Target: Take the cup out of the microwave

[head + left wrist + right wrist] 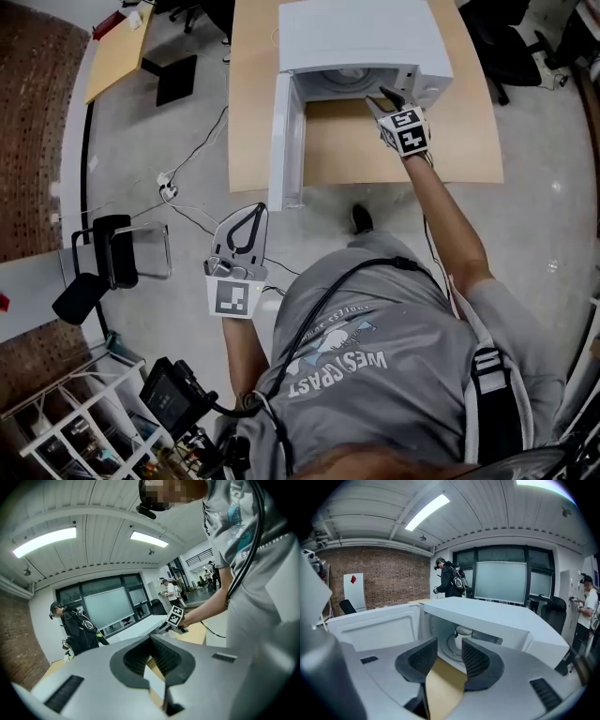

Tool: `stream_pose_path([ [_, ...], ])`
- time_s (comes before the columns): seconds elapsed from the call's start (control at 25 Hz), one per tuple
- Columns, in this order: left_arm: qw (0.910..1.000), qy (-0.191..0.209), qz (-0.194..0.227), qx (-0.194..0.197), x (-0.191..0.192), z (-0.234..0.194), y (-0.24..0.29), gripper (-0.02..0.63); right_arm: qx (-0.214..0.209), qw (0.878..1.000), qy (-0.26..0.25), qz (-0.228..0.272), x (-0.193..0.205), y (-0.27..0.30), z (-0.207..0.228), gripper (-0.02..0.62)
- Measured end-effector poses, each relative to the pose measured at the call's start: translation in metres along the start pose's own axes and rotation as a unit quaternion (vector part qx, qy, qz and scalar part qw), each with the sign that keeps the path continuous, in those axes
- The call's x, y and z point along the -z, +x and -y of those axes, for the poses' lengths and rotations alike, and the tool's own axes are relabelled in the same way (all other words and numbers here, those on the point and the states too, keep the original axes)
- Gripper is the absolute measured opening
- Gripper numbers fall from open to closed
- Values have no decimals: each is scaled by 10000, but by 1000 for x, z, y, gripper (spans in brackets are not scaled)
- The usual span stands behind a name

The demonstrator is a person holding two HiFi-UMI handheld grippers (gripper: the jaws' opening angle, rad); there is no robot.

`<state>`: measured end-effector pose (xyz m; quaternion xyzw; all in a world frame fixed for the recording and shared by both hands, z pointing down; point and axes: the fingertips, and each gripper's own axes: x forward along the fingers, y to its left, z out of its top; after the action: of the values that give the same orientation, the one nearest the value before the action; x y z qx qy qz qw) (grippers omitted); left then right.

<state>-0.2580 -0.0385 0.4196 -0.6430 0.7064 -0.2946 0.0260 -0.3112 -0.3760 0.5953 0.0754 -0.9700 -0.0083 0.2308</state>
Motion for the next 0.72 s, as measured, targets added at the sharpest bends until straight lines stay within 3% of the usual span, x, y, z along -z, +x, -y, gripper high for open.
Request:
stream_pose_path([
  [0.36,9978,-346,-511,-231,18,-22,41,43,109,9974,131,-702,46,111,48,141],
  [0.72,9945,-627,-791,-273,38,-33,73,43,163,9963,73,-842,52,180,75,141],
])
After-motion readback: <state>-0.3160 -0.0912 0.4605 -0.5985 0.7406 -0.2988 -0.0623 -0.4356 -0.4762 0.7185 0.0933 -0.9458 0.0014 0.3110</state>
